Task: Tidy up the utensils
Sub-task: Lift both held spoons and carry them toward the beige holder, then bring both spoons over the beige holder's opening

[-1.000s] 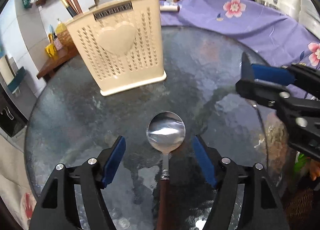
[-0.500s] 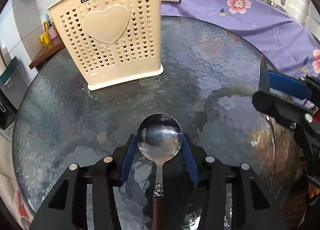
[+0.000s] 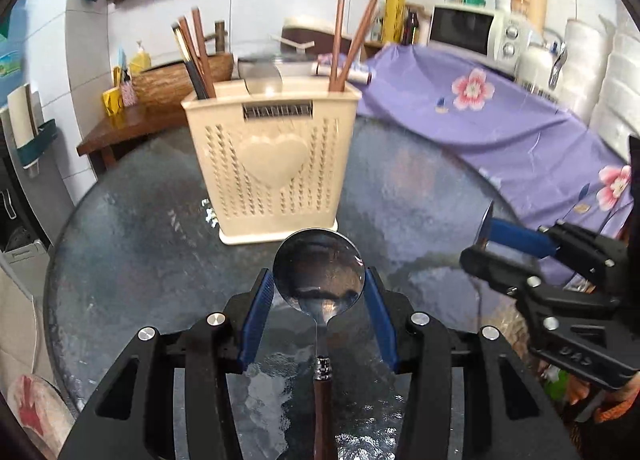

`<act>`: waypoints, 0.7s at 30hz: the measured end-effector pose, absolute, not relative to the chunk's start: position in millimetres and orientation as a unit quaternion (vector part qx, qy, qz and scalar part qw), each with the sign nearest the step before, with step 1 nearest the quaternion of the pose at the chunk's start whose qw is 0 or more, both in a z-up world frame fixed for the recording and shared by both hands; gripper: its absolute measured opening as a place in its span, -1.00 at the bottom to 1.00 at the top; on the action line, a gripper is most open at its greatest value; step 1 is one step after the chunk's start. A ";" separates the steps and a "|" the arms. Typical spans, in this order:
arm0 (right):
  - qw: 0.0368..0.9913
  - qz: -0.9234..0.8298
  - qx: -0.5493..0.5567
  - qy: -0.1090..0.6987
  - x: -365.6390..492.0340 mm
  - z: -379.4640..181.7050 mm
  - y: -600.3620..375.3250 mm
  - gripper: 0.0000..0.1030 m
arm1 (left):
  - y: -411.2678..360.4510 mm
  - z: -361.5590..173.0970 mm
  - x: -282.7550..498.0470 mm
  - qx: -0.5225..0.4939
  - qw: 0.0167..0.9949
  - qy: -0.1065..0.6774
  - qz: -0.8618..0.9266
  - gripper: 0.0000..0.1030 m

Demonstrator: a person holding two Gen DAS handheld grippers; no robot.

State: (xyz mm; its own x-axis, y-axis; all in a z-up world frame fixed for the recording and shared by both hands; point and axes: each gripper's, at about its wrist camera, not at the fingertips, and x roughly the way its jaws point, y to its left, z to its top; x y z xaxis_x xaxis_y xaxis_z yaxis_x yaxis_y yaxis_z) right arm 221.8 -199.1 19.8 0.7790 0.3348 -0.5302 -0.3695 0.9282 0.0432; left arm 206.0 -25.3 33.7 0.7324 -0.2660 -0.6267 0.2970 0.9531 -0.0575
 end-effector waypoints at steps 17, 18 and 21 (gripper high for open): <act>0.932 0.229 -0.026 0.280 215.1 39.5 -190.0 -0.24 | -10.3 58.5 191.4 0.004 0.941 0.294 -0.167 -0.12; 0.932 0.230 -0.025 0.279 214.8 40.8 -190.1 -0.24 | -10.2 59.2 190.9 0.003 0.941 0.293 -0.168 -0.12; 0.932 0.232 -0.024 0.277 216.7 45.0 -189.4 -0.24 | -8.6 63.2 191.5 0.001 0.942 0.290 -0.170 -0.12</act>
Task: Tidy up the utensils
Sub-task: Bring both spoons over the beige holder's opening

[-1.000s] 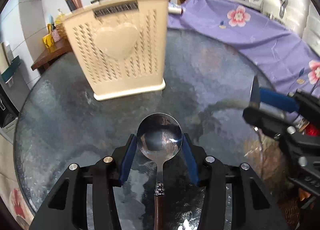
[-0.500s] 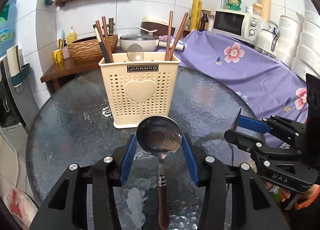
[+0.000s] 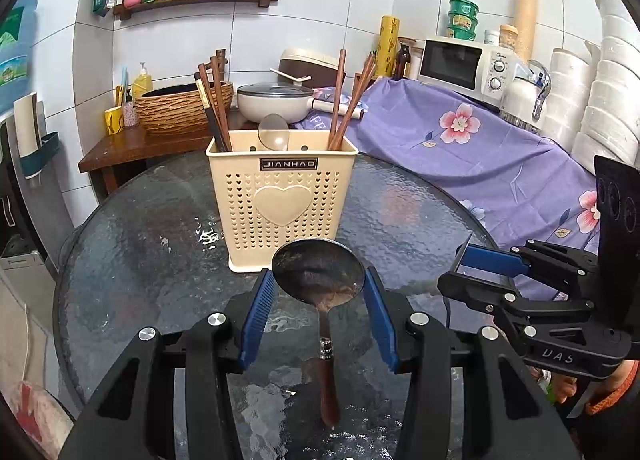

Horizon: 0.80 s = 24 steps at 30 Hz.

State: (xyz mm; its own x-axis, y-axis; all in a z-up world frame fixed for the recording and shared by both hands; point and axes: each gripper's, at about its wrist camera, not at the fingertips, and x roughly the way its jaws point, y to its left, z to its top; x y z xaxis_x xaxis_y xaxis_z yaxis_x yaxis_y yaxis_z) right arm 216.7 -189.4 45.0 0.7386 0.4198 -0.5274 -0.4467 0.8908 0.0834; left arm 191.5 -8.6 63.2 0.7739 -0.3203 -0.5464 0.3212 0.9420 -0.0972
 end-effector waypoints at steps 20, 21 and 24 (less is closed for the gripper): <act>0.932 0.228 -0.044 0.280 238.9 47.3 -176.4 -0.24 | 16.3 41.8 230.6 0.005 0.935 0.336 -0.111 0.15; 0.931 0.228 -0.042 0.283 240.0 45.1 -177.4 -0.24 | 17.8 35.4 234.7 0.009 0.934 0.343 -0.100 0.15; 0.931 0.222 -0.045 0.287 241.9 41.1 -176.6 -0.24 | 22.1 18.4 250.0 0.020 0.926 0.373 -0.058 0.17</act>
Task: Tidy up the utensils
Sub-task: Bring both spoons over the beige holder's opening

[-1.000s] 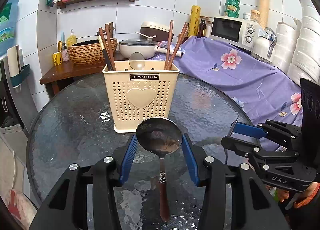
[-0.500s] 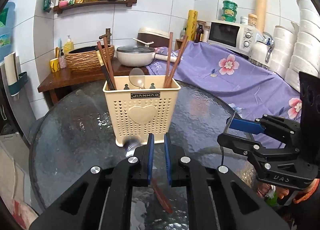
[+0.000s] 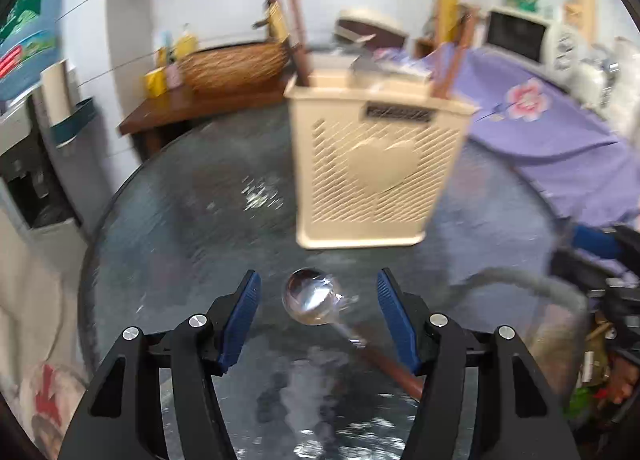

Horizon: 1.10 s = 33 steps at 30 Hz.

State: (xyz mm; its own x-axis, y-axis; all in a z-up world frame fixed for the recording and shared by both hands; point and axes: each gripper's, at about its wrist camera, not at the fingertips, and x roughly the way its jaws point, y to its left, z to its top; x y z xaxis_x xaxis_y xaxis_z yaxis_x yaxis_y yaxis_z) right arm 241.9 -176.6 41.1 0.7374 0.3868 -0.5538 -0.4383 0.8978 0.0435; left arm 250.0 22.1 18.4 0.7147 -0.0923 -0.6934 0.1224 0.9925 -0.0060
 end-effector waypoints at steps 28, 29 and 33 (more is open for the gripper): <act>0.926 0.218 -0.038 0.306 248.0 23.6 -179.6 -0.24 | 3.2 -39.4 307.1 0.035 0.884 0.466 -0.008 -0.10; 0.926 0.218 -0.037 0.306 248.2 23.4 -179.6 -0.24 | 2.0 -39.6 308.3 0.036 0.884 0.466 -0.010 -0.10; 0.926 0.218 -0.035 0.306 248.1 23.9 -180.5 -0.24 | -3.6 -38.9 310.0 0.042 0.885 0.464 -0.022 -0.11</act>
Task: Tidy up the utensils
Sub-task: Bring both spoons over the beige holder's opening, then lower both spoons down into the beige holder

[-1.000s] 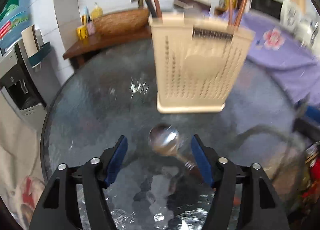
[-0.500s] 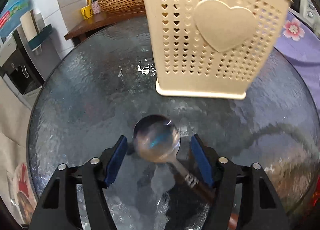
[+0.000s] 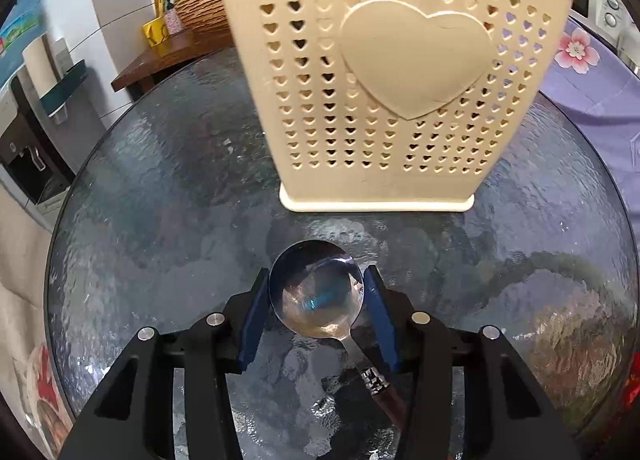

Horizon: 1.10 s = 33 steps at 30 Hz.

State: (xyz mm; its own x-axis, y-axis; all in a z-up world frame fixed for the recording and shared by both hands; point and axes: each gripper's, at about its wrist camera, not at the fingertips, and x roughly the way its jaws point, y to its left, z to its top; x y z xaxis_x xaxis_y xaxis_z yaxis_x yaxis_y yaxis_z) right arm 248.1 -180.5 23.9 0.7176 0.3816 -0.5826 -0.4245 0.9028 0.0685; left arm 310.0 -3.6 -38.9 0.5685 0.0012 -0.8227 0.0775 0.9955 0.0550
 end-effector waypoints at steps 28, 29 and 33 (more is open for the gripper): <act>0.939 0.228 -0.040 0.256 233.8 58.9 -183.6 -0.24 | -6.6 63.3 223.1 0.038 0.949 0.276 -0.146 -0.12; 0.939 0.228 -0.041 0.254 233.8 60.4 -183.0 -0.24 | -5.9 64.3 221.9 0.037 0.950 0.274 -0.146 -0.12; 0.940 0.229 -0.046 0.248 234.0 65.7 -179.3 -0.24 | 1.8 70.3 222.0 0.023 0.949 0.273 -0.153 -0.12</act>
State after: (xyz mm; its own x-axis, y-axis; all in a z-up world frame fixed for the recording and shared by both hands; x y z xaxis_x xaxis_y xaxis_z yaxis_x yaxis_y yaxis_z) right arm 234.0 -179.3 65.7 0.7719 0.4079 -0.4876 -0.4537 0.8907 0.0269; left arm 222.0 1.8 70.3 0.8039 -0.2788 -0.5254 0.3038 0.9519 -0.0402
